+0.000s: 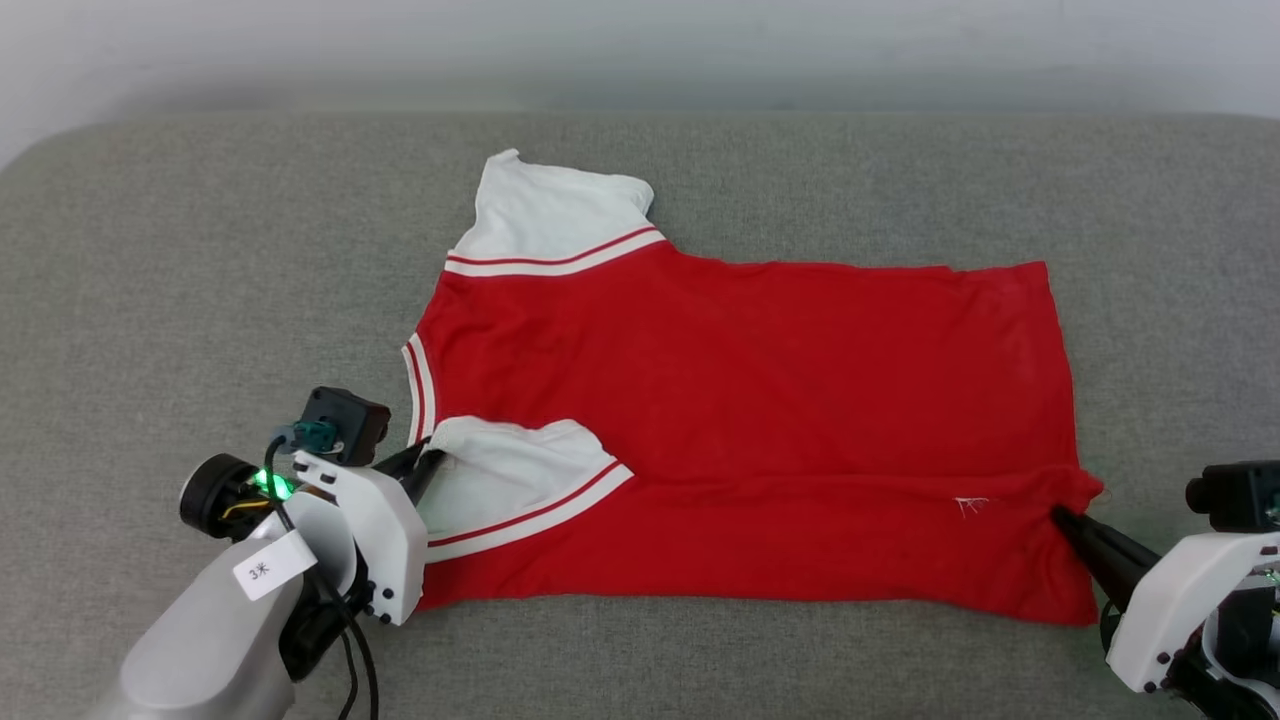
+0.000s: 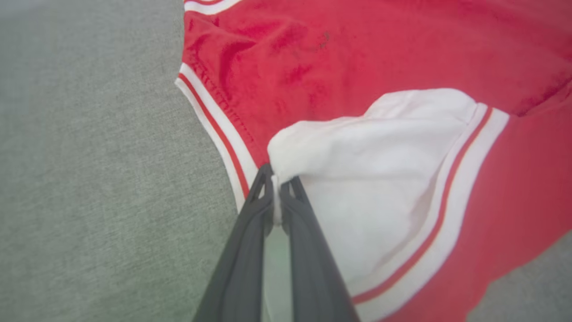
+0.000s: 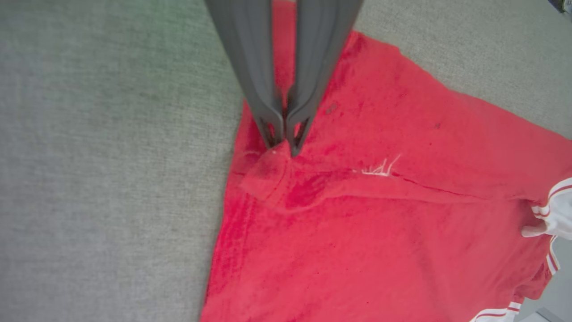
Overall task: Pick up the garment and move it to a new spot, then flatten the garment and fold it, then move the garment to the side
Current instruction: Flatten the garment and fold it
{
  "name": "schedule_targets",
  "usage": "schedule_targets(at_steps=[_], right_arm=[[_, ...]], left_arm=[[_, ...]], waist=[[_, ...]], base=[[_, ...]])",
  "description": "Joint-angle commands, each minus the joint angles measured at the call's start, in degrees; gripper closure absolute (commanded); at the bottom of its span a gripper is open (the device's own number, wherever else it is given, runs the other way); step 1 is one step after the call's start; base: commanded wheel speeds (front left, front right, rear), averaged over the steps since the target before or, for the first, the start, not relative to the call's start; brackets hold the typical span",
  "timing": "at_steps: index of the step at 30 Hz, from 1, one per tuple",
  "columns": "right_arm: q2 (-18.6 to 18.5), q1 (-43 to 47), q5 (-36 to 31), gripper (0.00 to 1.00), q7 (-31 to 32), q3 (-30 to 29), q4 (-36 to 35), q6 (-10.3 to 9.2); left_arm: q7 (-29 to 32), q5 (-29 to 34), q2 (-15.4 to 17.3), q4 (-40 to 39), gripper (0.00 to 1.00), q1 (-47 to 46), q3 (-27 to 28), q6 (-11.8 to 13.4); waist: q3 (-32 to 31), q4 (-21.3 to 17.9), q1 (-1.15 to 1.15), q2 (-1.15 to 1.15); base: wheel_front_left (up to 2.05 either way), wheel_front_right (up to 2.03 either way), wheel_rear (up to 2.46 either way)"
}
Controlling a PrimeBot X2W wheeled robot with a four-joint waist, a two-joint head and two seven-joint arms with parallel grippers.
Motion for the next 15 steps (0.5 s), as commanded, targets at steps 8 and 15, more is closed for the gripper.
schedule_targets(at_steps=[8,15], right_arm=[[-0.2,-3.4,-1.2,1.0,-0.6,3.8,4.7,-0.06],[-1.1,-3.8,-1.4,0.0,-3.5,3.9,4.9,-0.06]], left_arm=[[-2.4,-2.3,-2.0,8.4,1.0,-3.1,-4.8,-0.3],[-6.1,-5.3,-2.0,11.5,0.0,-5.5,-8.0,-0.3]], waist=[[1.5,0.1,-0.02,0.0],[-0.8,0.8,-0.02,0.0]], base=[[0.0,0.0,0.0],[0.0,0.0,0.0]])
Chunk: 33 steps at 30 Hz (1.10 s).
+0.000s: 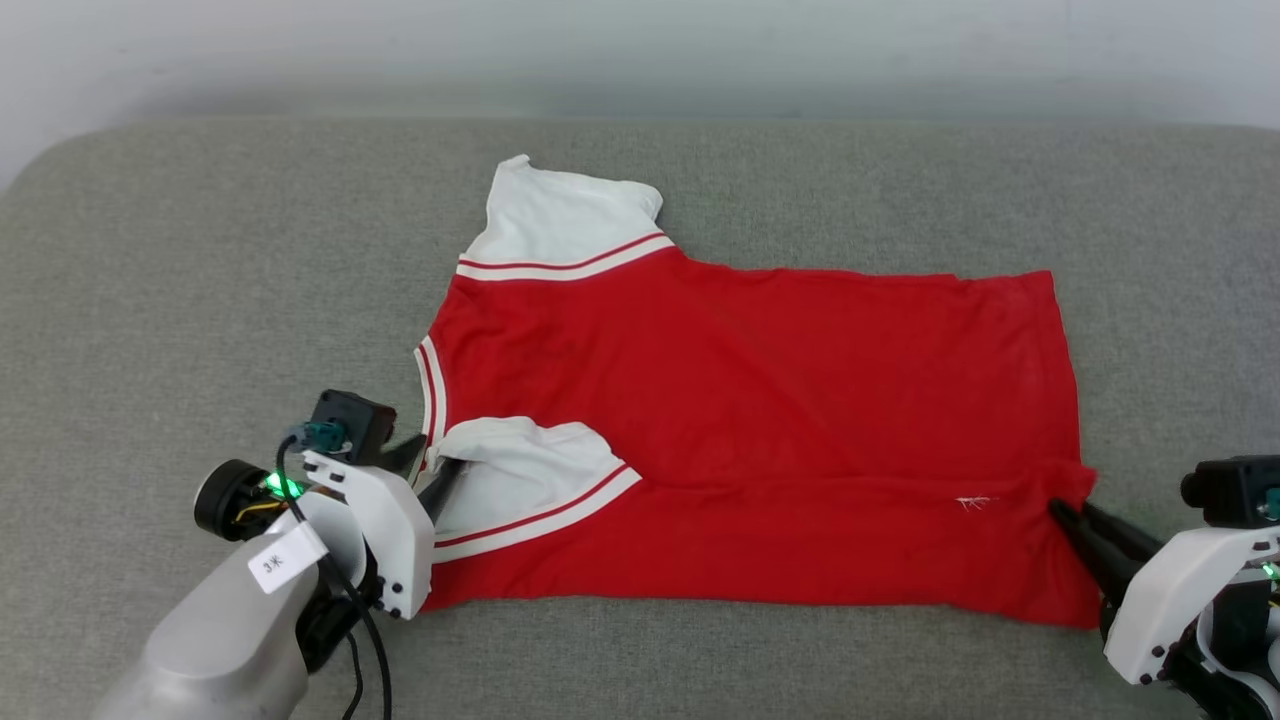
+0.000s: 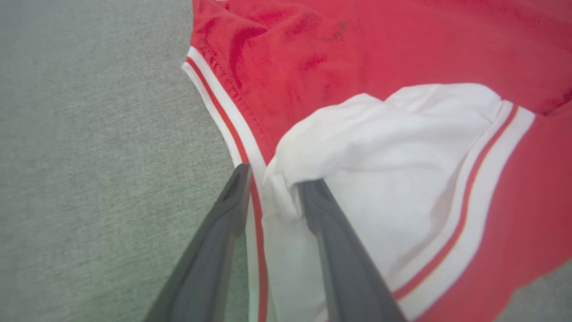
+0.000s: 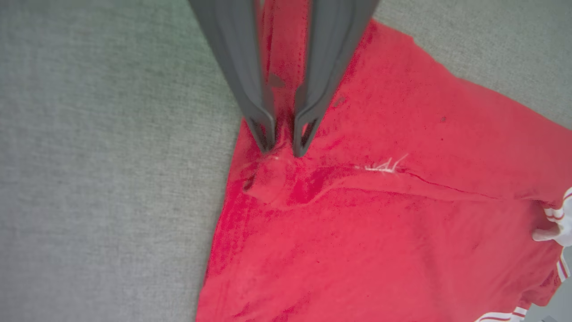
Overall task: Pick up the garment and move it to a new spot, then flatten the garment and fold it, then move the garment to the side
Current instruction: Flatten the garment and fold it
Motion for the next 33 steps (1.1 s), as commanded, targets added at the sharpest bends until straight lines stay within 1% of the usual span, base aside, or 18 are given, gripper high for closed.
schedule_targets(at_steps=[1,4,8,10,16,20,24,28,31,33], right_arm=[[-0.1,-0.3,-0.1,0.0,-0.6,-0.3,-0.3,-0.04],[-0.2,1.0,-0.8,0.0,-2.0,-1.1,-1.5,-0.05],[-0.2,2.8,-1.4,0.0,-3.1,-2.8,-3.4,-0.04],[-0.2,3.8,-2.0,0.0,-3.0,-3.7,-4.5,-0.04],[1.1,5.9,-3.6,0.0,-1.7,-6.2,-6.8,-0.05],[2.0,6.3,-4.6,0.0,-0.6,-7.1,-8.0,-0.04],[2.8,6.4,-5.3,0.0,0.4,-7.8,-8.8,-0.04],[3.3,6.3,-5.8,0.0,1.3,-8.2,-9.6,-0.05],[3.8,5.9,-5.9,0.0,1.6,-8.2,-10.0,-0.05],[4.0,5.6,-6.0,0.0,1.8,-8.2,-10.2,-0.04]], left_arm=[[-0.4,-0.5,0.1,0.3,0.0,-0.7,0.0,0.0],[-0.9,-2.1,0.8,0.3,0.0,-1.7,0.1,0.0],[2.1,-4.7,2.4,-1.8,0.0,-2.9,-1.0,0.0],[5.3,-6.7,3.5,-3.5,0.0,-3.3,-1.4,0.0],[17.8,-13.1,7.4,-10.2,0.0,-5.3,-2.9,0.0],[26.6,-15.8,9.1,-13.7,0.0,-6.8,-4.8,0.0],[33.4,-17.7,10.1,-15.6,0.0,-7.3,-6.8,0.0],[38.5,-19.4,10.4,-16.0,0.0,-6.4,-8.4,0.0],[40.1,-20.1,10.4,-15.5,0.0,-5.0,-9.2,0.1],[39.6,-19.8,10.2,-14.8,0.0,-4.4,-9.5,0.4]], waist=[[-1.0,0.4,-0.01,0.0],[-2.7,1.0,-0.01,0.0],[-5.0,1.9,-0.01,0.0],[-5.9,2.3,-0.01,0.0],[-7.4,3.1,-0.01,0.0],[-7.7,3.4,-0.01,0.0],[-7.7,3.2,-0.01,0.0],[-7.3,2.6,-0.01,0.0],[-6.7,1.8,-0.01,0.0],[-6.3,1.3,-0.01,0.0]], base=[[0.0,0.0,0.0],[0.0,0.0,0.0],[0.0,0.0,0.0],[0.0,0.0,0.0],[0.0,0.0,0.0],[0.0,0.0,0.0],[0.0,0.0,0.0],[0.0,0.0,0.0],[0.0,0.0,0.0],[0.0,0.0,0.0]])
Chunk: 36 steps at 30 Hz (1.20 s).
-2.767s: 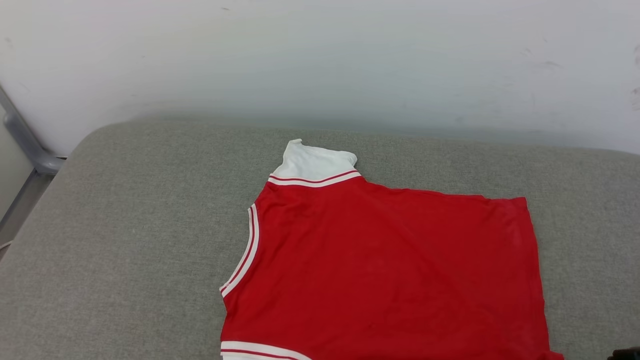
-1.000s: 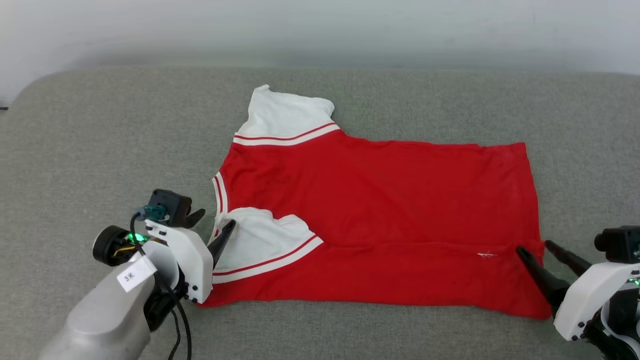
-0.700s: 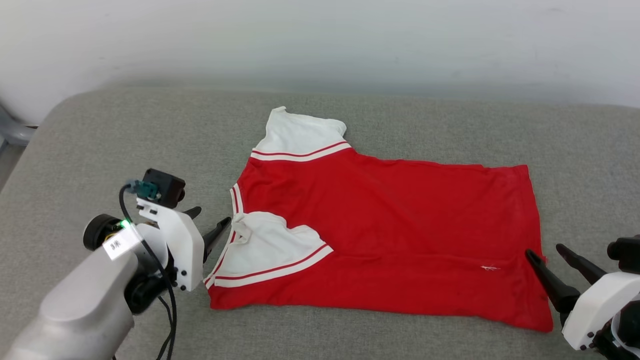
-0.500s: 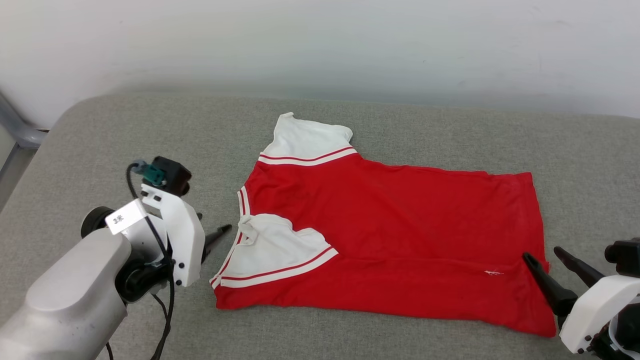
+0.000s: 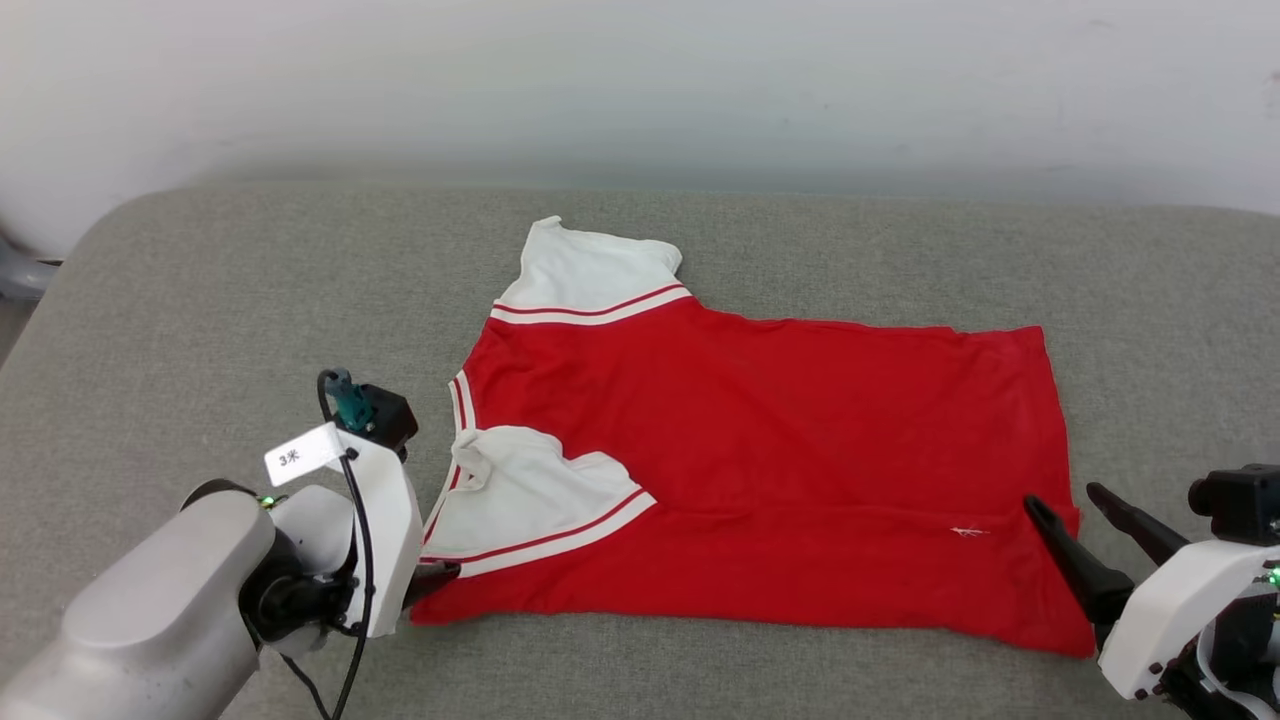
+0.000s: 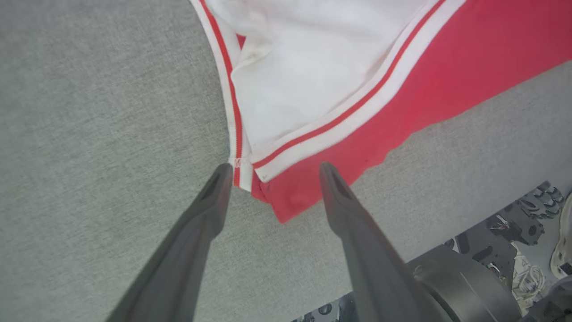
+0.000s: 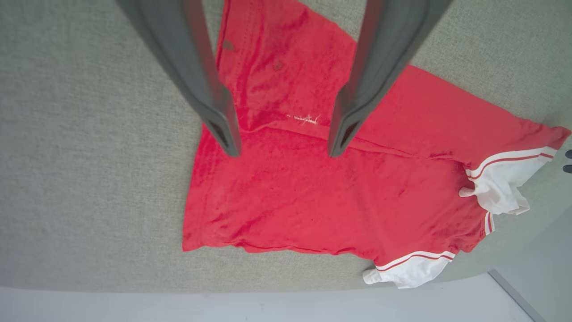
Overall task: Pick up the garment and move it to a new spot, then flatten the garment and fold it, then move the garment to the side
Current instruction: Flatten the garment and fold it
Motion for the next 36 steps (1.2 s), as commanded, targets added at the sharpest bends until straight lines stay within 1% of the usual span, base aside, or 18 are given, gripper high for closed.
schedule_targets(at_steps=[1,6,11,16,17,18,19,23,27,32,36], right_arm=[[0.4,-0.5,0.0,0.0,0.2,0.0,-0.3,-0.04],[1.0,-1.1,-0.5,0.0,0.4,0.3,-0.6,-0.04],[1.3,-1.5,-0.5,0.0,0.5,0.8,-0.8,-0.04],[0.9,-1.5,-0.1,0.0,0.5,1.0,-0.6,-0.05],[0.6,-1.7,0.0,0.0,0.7,0.9,-0.6,-0.04],[0.3,-1.9,-0.1,0.0,0.8,0.7,-0.7,-0.04],[-0.1,-2.1,-0.1,0.0,0.9,0.6,-0.9,-0.05],[-2.7,-3.3,-1.6,0.0,2.4,0.6,-1.7,-0.04],[-6.0,-4.4,-2.3,0.0,7.0,1.4,-2.7,-0.05],[-10.3,-5.0,0.2,0.0,16.9,2.7,-4.3,-0.04],[-12.1,-4.5,2.0,0.0,25.2,3.1,-4.7,-0.05]], left_arm=[[-0.3,0.2,-0.2,0.7,0.0,1.2,-0.2,0.2],[-2.0,0.7,-0.8,4.1,0.0,2.8,-0.7,0.7],[-3.7,0.7,-2.1,8.0,0.0,4.2,-1.4,0.5],[-2.8,0.6,-3.6,10.0,0.0,4.6,-3.3,0.1],[-3.0,0.6,-3.6,10.1,0.19,4.6,-3.6,0.0],[-3.7,0.8,-3.5,10.0,0.65,4.4,-3.7,-0.1],[-4.3,0.8,-3.5,9.9,1.0,4.2,-3.7,-0.2],[-7.2,0.9,-3.0,8.9,1.0,3.3,-3.4,-0.3],[-9.3,1.4,-1.8,6.7,1.0,2.2,-3.5,-0.4],[-10.4,1.5,0.1,2.7,1.0,1.5,-3.8,-0.3],[-10.7,1.8,0.9,0.2,1.0,1.3,-4.0,-0.3]], waist=[[0.5,-0.6,0.0,0.0],[1.9,-1.6,0.0,0.0],[3.1,-2.2,0.0,0.0],[3.5,-2.4,0.0,0.0],[3.5,-2.4,0.0,0.0],[3.4,-2.4,0.0,0.0],[3.3,-2.4,0.0,0.0],[2.4,-2.3,0.0,0.0],[1.5,-1.9,0.0,0.0],[0.9,-1.2,0.0,0.0],[1.0,-0.6,0.0,0.0]], base=[[0.0,0.0,0.0],[0.0,0.0,0.0],[0.0,0.0,0.0],[0.0,0.0,0.0],[0.0,0.0,0.0],[0.0,0.0,0.0],[0.0,0.0,0.0],[0.0,0.0,0.0],[0.0,0.0,0.0],[0.0,0.0,0.0],[0.0,0.0,0.0]])
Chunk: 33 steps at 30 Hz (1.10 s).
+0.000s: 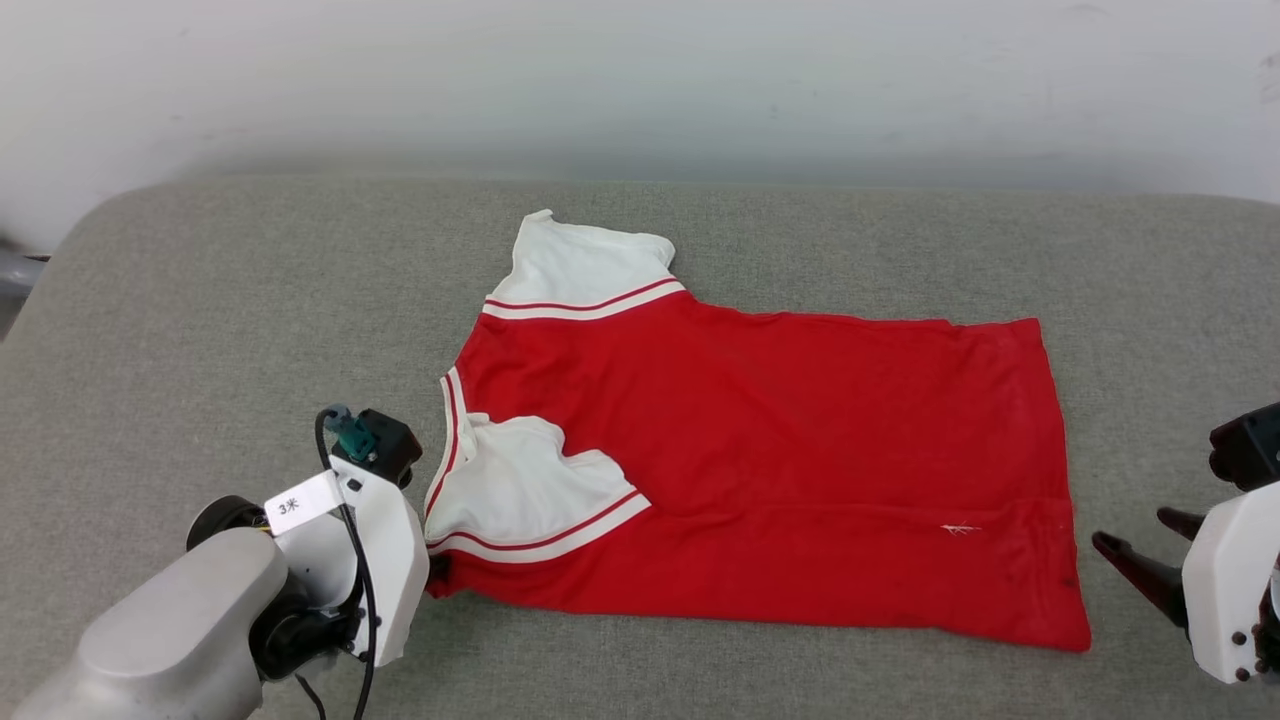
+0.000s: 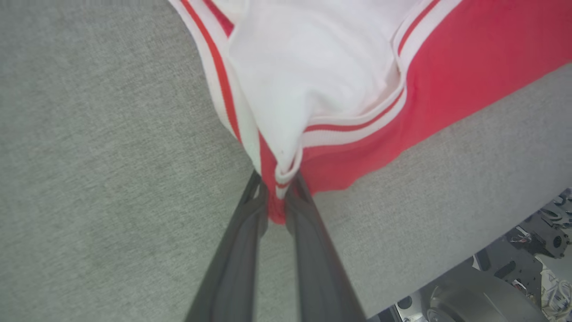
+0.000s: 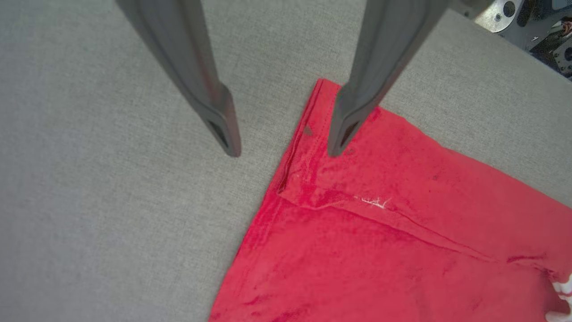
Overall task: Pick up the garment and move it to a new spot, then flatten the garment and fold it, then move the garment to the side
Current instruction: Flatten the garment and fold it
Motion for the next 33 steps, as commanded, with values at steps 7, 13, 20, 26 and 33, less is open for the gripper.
schedule_targets(at_steps=[7,13,20,26,33], right_arm=[[1.9,0.9,1.6,0.0,6.5,0.6,2.9,-0.06],[3.8,0.6,0.4,0.0,6.1,1.9,7.2,-0.06],[6.5,1.1,0.3,0.0,4.3,6.5,12.2,-0.03],[6.7,0.0,1.2,1.0,1.3,10.0,12.8,0.11],[3.8,-1.2,2.3,1.0,-3.5,9.3,12.0,-0.06]], left_arm=[[-0.5,1.2,0.4,-2.9,1.0,-1.5,-0.4,0.3],[-0.8,1.7,0.3,-3.8,1.0,-2.1,-0.4,0.5],[-1.6,2.2,0.0,-3.6,1.0,-2.3,-0.5,0.5],[-2.1,1.9,0.2,-3.3,1.0,-1.6,-0.5,0.6],[-3.0,1.2,0.7,-2.9,1.0,-0.1,-0.4,0.6]], waist=[[1.6,1.2,0.0,0.0],[3.1,1.8,0.0,0.0],[4.4,2.3,0.0,0.0],[4.5,1.9,0.0,0.0],[2.8,1.4,0.0,0.0]], base=[[0.0,0.0,0.0],[0.0,0.0,0.0],[0.0,0.0,0.0],[0.0,0.0,0.0],[0.0,0.0,0.0]])
